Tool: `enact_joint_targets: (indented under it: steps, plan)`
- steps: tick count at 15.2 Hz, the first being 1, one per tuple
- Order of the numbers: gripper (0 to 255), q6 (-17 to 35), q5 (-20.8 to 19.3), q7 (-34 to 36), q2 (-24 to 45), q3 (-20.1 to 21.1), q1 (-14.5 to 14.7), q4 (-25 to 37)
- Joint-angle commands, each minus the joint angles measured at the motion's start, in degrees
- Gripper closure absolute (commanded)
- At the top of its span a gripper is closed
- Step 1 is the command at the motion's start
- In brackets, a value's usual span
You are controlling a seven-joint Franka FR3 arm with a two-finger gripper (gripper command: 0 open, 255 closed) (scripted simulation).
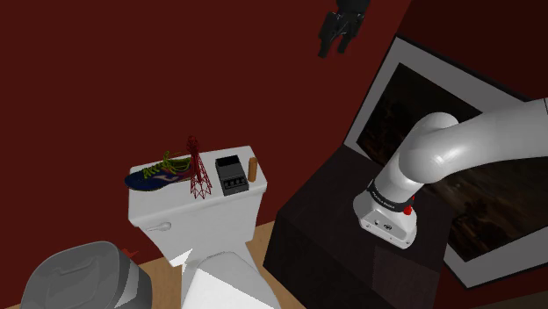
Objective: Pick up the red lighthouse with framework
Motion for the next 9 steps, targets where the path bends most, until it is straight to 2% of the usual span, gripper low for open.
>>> enact_joint_targets:
  steps: [1,9]
  plan:
    - [0,0.0,0.0,0.0,0.0,0.0,0.0,0.0]
    - [0,14.2,3.8,2.4,7.9,5.1,3.8,-3.8]
